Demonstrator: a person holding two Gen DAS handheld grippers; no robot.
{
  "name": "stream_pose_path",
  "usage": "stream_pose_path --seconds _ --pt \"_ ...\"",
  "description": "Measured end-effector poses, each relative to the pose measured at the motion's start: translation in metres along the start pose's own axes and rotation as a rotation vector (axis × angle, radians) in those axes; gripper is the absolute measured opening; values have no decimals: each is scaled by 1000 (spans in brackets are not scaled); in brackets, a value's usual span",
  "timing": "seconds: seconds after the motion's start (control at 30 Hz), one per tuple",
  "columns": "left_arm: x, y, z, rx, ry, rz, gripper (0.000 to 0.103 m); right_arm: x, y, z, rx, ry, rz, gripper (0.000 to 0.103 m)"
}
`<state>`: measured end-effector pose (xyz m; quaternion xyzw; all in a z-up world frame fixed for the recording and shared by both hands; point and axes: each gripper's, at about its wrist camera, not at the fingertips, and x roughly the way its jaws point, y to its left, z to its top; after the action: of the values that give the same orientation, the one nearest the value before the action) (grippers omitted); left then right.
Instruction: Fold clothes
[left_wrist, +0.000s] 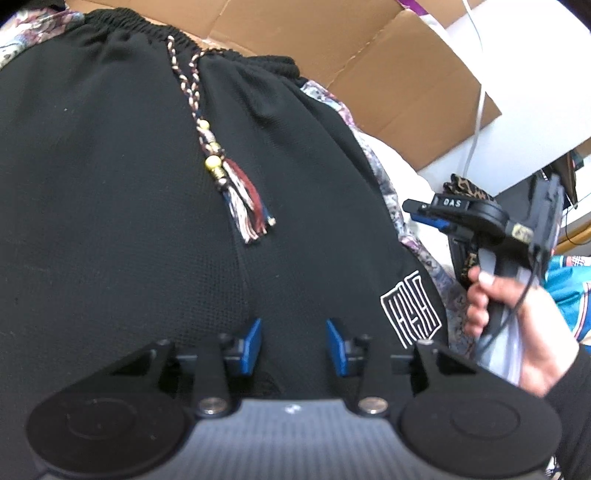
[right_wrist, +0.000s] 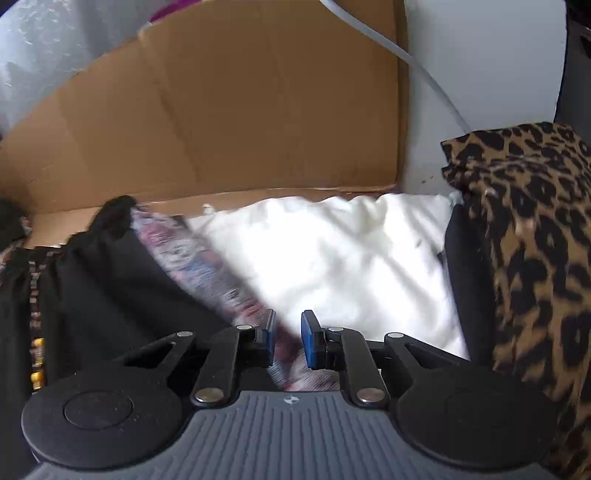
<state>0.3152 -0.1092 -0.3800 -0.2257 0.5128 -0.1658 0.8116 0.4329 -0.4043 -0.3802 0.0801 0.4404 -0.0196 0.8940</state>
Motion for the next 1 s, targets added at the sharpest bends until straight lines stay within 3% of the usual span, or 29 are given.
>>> stream_pose_path --seconds 0.37,0.77,0.87,1.0 --pt "3 6 1 -33 15 -4 37 8 4 -9 -116 108 62 22" --pt "-1 11 2 -35 29 10 35 12 19 -14 -238 157 34 23" --pt "-1 11 2 -37 30 8 35 11 26 -15 -288 164 32 8" --pt "0 9 1 -36 26 9 34 7 32 -15 -336 158 9 2"
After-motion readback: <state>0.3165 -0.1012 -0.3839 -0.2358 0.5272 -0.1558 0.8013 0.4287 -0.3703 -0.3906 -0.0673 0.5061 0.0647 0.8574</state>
